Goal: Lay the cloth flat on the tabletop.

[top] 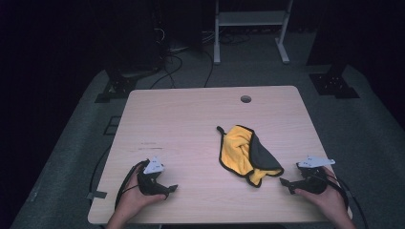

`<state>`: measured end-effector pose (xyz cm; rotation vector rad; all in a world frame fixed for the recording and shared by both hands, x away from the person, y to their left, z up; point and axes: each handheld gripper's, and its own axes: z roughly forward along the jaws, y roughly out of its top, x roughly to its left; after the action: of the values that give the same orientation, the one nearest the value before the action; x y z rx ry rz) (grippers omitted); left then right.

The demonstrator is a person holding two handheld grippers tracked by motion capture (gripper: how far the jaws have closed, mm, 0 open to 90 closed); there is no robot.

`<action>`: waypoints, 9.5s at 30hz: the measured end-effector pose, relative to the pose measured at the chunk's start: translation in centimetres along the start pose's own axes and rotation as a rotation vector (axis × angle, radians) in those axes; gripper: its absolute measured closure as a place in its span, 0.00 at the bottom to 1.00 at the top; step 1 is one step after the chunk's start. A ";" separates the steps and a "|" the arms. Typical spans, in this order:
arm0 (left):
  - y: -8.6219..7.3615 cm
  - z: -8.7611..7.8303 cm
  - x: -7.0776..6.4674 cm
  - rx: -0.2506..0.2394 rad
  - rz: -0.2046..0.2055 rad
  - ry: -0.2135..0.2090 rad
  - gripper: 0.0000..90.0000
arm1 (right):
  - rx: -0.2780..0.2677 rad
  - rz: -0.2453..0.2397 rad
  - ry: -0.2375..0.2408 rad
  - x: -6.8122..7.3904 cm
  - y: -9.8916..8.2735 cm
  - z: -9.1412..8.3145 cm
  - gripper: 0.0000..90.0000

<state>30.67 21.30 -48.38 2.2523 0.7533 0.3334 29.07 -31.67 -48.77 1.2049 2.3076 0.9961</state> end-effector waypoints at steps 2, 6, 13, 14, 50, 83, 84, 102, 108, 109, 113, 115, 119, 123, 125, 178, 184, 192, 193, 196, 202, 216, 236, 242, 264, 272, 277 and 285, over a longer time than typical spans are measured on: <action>0.0 0.0 0.0 0.000 0.000 0.000 0.00 | 0.000 0.001 0.000 0.0 0.0 0.0 0.06; 0.0 0.0 0.0 0.000 0.000 0.000 0.00 | -0.009 0.004 -0.004 -0.1 -0.1 -0.1 0.13; 0.0 0.0 0.0 0.000 -0.003 0.003 0.00 | -0.008 0.025 0.013 -0.4 0.0 -0.9 0.31; 0.0 0.0 0.0 0.000 -0.003 0.003 0.00 | -0.008 0.027 0.015 -0.4 0.0 -1.0 0.34; -0.1 0.0 0.0 -0.001 -0.004 0.005 0.00 | -0.142 -0.019 0.148 2.1 6.0 0.2 0.42; 0.0 -0.1 0.0 0.002 0.000 0.005 0.00 | -0.047 -0.135 0.189 5.5 8.4 3.5 0.89; 0.0 -0.1 0.0 0.002 0.000 0.005 0.00 | -0.047 -0.135 0.189 5.5 8.4 3.5 0.89; -0.1 -0.1 0.0 0.002 -0.003 0.004 0.00 | -0.158 -0.037 0.109 1.2 10.5 1.1 0.91; -0.1 -0.1 0.0 0.002 -0.002 0.004 0.00 | -0.154 -0.017 0.062 -0.9 11.2 1.2 0.91; -0.1 -0.1 0.0 0.002 -0.003 0.004 0.00 | -0.154 -0.010 0.057 -1.3 11.4 1.2 0.91; -0.1 0.0 0.0 -0.001 -0.003 0.005 0.00 | -0.153 0.006 0.017 -3.7 11.9 1.6 0.91; -0.1 0.0 0.0 -0.001 -0.003 0.005 0.00 | -0.151 0.005 0.006 -4.2 12.0 1.7 0.91; -0.1 0.0 0.0 -0.001 -0.003 0.005 0.00 | -0.155 0.012 -0.041 -6.2 12.4 2.1 0.91; -0.1 0.0 0.0 -0.001 -0.003 0.005 0.00 | -0.140 0.026 -0.058 -7.2 12.5 2.9 0.91; -0.1 0.0 0.0 -0.001 -0.003 0.005 0.00 | -0.125 0.038 -0.077 -8.0 12.3 3.7 0.91; 8.1 1.6 1.9 -0.198 -0.051 -0.021 0.46 | -0.121 -0.005 0.066 -1.1 7.9 1.3 0.56; 11.2 4.6 2.2 -0.189 -0.032 -0.053 0.46 | -0.119 -0.014 0.080 -0.7 7.9 1.3 0.56; 15.0 9.3 2.8 -0.155 -0.002 -0.060 0.47 | -0.116 -0.020 0.090 -0.3 7.5 1.3 0.56; 15.3 9.8 3.0 -0.154 -0.008 -0.063 0.47 | -0.116 -0.020 0.090 -0.3 7.5 1.3 0.56; 16.1 11.1 3.4 -0.145 -0.016 -0.053 0.47 | -0.116 -0.023 0.090 -0.4 7.5 1.3 0.56; 17.5 13.3 4.1 -0.117 -0.015 -0.034 0.49 | -0.119 -0.026 0.089 -0.4 7.5 1.3 0.56; 17.9 17.0 3.7 -0.046 0.001 0.017 0.53 | -0.120 -0.028 0.090 -0.5 7.5 1.4 0.56; 17.2 12.0 5.4 -0.082 -0.114 0.004 0.91 | -0.117 -0.025 0.086 -0.5 7.4 1.4 0.57; 15.9 8.9 8.1 -0.101 -0.157 0.046 0.91 | -0.115 -0.028 0.085 -0.4 7.4 1.5 0.57; 11.6 4.8 10.8 -0.121 -0.235 0.143 0.63 | -0.112 -0.035 0.095 0.0 7.5 1.7 0.57; 11.4 3.5 5.8 -0.122 -0.167 0.027 0.56 | -0.119 -0.047 0.111 0.8 7.7 1.7 0.57; 10.5 2.7 2.9 -0.146 -0.154 -0.070 0.54 | -0.120 -0.066 0.133 1.8 7.9 1.8 0.57; 9.0 3.1 -2.1 -0.129 -0.096 -0.167 0.54 | -0.106 -0.121 0.207 4.2 8.2 2.4 0.60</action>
<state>34.10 13.19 -44.20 2.0848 0.7278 0.1411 32.70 -24.04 -44.41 0.9486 2.4155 1.2320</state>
